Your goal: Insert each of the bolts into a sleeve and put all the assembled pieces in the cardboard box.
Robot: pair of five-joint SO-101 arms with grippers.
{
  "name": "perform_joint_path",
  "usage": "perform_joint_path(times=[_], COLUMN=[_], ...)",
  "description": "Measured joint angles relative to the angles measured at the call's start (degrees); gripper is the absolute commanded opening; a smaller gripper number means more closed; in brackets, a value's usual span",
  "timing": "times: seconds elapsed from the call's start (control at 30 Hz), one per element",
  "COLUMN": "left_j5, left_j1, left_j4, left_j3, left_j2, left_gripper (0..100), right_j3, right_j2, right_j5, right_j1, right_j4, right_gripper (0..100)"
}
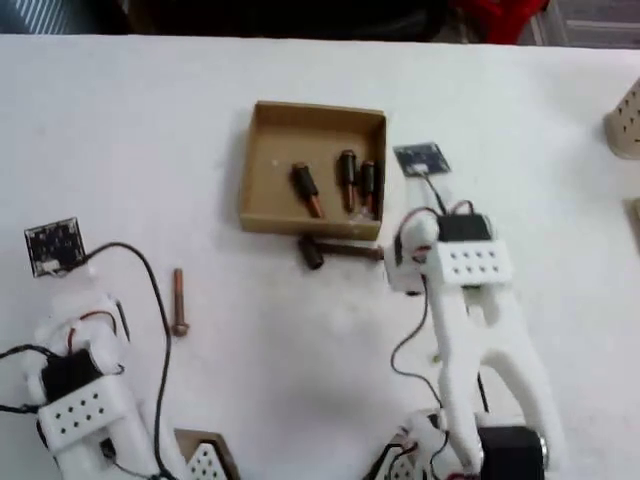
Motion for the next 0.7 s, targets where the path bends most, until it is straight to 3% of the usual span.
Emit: perform_joint_path(times=[0.1,0.37,0.7], left_j5=[0.00,0.00,0.00], left_j1=[0.18,12.31,16.44], left_j4=[0.00,0.00,0.00], left_j3=[-2.11,-2.37,-6.42], left_j2=[6.59,17.67,32.09], left_gripper=[2,2,2], right_j3=[8.26,24.09,33.41], right_j2=[-5.98,-19.87,-29.71], right_j5=[2.55,9.05,14.42], right_j1=[5.27,19.34,24.79], right_j4=[-3.08,-8.79,-12.13], right_gripper=[1.7,1.7,1.7])
